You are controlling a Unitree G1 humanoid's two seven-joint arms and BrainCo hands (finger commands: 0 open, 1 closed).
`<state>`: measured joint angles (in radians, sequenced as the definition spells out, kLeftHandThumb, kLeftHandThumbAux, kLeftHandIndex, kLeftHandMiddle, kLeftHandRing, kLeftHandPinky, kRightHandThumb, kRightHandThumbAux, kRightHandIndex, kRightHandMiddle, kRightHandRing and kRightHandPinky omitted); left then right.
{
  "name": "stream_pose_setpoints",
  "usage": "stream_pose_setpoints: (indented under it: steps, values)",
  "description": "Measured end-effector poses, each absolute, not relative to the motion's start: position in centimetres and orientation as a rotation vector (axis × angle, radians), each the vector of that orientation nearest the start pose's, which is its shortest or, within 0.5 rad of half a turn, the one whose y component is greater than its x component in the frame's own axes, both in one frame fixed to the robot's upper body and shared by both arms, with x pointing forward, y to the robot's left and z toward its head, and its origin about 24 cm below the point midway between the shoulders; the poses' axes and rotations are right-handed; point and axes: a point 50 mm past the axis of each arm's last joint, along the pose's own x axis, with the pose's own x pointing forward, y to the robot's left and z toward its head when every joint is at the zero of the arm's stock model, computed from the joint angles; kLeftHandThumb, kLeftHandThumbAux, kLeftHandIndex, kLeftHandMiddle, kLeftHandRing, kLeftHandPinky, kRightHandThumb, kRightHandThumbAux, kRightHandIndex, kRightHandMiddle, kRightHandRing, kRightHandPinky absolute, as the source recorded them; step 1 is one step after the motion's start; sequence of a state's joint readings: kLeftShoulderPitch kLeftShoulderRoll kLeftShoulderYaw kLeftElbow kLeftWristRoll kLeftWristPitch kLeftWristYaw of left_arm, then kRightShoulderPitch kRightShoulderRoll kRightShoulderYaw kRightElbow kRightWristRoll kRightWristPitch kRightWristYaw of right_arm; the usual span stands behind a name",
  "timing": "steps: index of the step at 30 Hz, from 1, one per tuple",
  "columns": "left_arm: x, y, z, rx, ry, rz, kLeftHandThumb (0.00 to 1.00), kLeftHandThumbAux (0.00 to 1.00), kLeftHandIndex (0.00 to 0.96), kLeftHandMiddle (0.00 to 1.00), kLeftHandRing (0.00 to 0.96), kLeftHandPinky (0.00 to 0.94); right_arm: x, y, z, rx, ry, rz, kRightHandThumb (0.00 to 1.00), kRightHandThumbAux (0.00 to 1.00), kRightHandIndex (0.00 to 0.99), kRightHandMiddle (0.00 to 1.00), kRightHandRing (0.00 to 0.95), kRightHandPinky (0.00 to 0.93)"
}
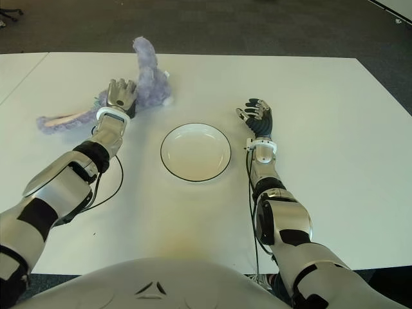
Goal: Put the doll into the plate.
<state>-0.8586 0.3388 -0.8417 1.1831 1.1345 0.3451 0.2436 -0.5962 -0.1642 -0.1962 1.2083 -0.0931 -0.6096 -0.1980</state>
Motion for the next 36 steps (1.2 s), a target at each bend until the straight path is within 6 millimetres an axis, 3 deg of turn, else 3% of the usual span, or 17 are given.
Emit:
stream_pose_setpoints:
  steps: [4, 5, 8, 12, 13, 15, 31, 32, 36]
  values:
    - [37.2, 18.6, 4.7, 2.255, 0.035, -0.074, 1.000, 0.683, 0.441, 0.288, 0.366, 0.489, 32.8, -20.1, 1.1, -0.151, -0.009, -0.243, 0.244, 0.814, 0.288, 0.348, 0.359, 0.353]
    - [37.2, 18.8, 4.7, 2.256, 0.023, -0.073, 1.000, 0.666, 0.459, 0.392, 0.409, 0.508, 32.9, -20.1, 1.1, -0.151, -0.009, -0.243, 0.240, 0.810, 0.284, 0.346, 0.357, 0.350]
    - [37.0, 19.4, 4.5, 2.230, -0.024, -0.067, 1.000, 0.661, 0.386, 0.452, 0.472, 0.516, 32.9, -20.1, 1.1, -0.151, -0.010, -0.243, 0.239, 0.810, 0.280, 0.344, 0.357, 0.355]
    - [36.7, 20.1, 4.3, 2.148, -0.067, -0.053, 1.000, 0.661, 0.375, 0.465, 0.479, 0.503, 32.8, -20.1, 1.1, -0.151, -0.010, -0.244, 0.247, 0.814, 0.284, 0.347, 0.361, 0.365]
    - [36.6, 20.2, 4.3, 2.126, -0.072, -0.049, 0.960, 0.655, 0.380, 0.486, 0.511, 0.705, 32.8, -20.1, 1.1, -0.151, -0.010, -0.244, 0.248, 0.822, 0.288, 0.350, 0.365, 0.369]
    - [36.6, 20.5, 4.3, 2.085, -0.077, -0.047, 0.949, 0.653, 0.382, 0.498, 0.522, 0.766, 32.8, -20.1, 1.1, -0.151, -0.011, -0.245, 0.243, 0.829, 0.293, 0.353, 0.368, 0.371]
    - [36.5, 20.1, 6.8, 1.949, -0.150, -0.050, 0.948, 0.652, 0.380, 0.510, 0.532, 0.769, 32.9, -20.2, 1.2, -0.151, -0.016, -0.260, 0.235, 0.824, 0.290, 0.354, 0.375, 0.365]
    - [36.3, 20.2, 7.0, 1.952, -0.162, -0.052, 0.876, 0.664, 0.394, 0.535, 0.729, 0.786, 32.9, -20.2, 1.2, -0.151, -0.016, -0.261, 0.232, 0.816, 0.282, 0.349, 0.368, 0.355]
    - [35.4, 20.0, 7.9, 1.976, -0.254, -0.058, 0.852, 0.667, 0.398, 0.543, 0.800, 0.795, 32.9, -20.3, 1.3, -0.153, -0.019, -0.264, 0.227, 0.821, 0.281, 0.350, 0.368, 0.366]
